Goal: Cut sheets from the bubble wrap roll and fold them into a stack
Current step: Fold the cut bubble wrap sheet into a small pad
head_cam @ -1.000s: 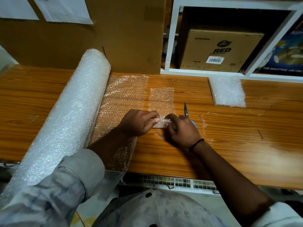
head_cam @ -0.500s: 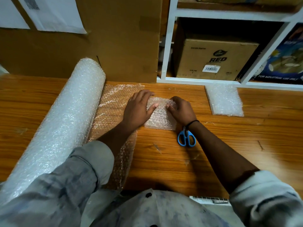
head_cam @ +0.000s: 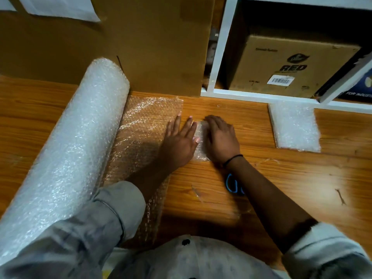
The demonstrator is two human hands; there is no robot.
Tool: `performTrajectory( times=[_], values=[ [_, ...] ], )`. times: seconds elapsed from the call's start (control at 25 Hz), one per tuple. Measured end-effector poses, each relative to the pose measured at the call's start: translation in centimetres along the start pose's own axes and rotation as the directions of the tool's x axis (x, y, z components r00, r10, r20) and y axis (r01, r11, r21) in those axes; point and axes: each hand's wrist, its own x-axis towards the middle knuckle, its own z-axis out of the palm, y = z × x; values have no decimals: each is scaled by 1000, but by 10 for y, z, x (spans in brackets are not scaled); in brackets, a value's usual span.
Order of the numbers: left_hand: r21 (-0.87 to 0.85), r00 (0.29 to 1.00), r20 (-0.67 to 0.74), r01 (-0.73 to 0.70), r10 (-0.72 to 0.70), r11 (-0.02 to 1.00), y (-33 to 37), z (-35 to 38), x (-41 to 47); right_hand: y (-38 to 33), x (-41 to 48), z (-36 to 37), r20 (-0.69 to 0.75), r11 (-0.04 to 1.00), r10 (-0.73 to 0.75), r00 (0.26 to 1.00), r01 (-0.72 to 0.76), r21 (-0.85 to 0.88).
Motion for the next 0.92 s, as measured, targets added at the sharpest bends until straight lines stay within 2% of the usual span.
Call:
performTrajectory(
  times=[0.08, 0.16, 0.28, 0.44, 0.68, 0.76, 0.92],
  values=[
    [16, 999, 39, 8, -9, 1000, -2, 6, 0, -1, -9, 10, 162, 997, -63, 985, 69, -29],
    [30, 999, 47, 11, -12, 999, -1, 8, 0, 4, -12, 22, 253, 995, -63, 965, 80, -57],
    [24, 998, 64, 22, -23, 999, 0, 6, 3, 10, -11, 26, 249, 992, -93, 964, 110, -55],
    [-26, 995, 40, 91, -90, 996, 1, 0, 1, 9, 16, 8, 164, 998, -47, 985, 52, -28],
    [-35, 983, 8, 184, -184, 982, 5, -11, -21, 4, 43, -12, 285, 989, 14, 958, 27, -142],
    [-41, 967, 23, 256, -256, 966, 8, -16, -32, 6, 39, -12, 273, 997, 24, 962, -4, -71],
    [-85, 928, 14, 371, -371, 925, 22, -19, -47, 17, 24, -17, 168, 966, 102, 980, -138, 218]
  ],
)
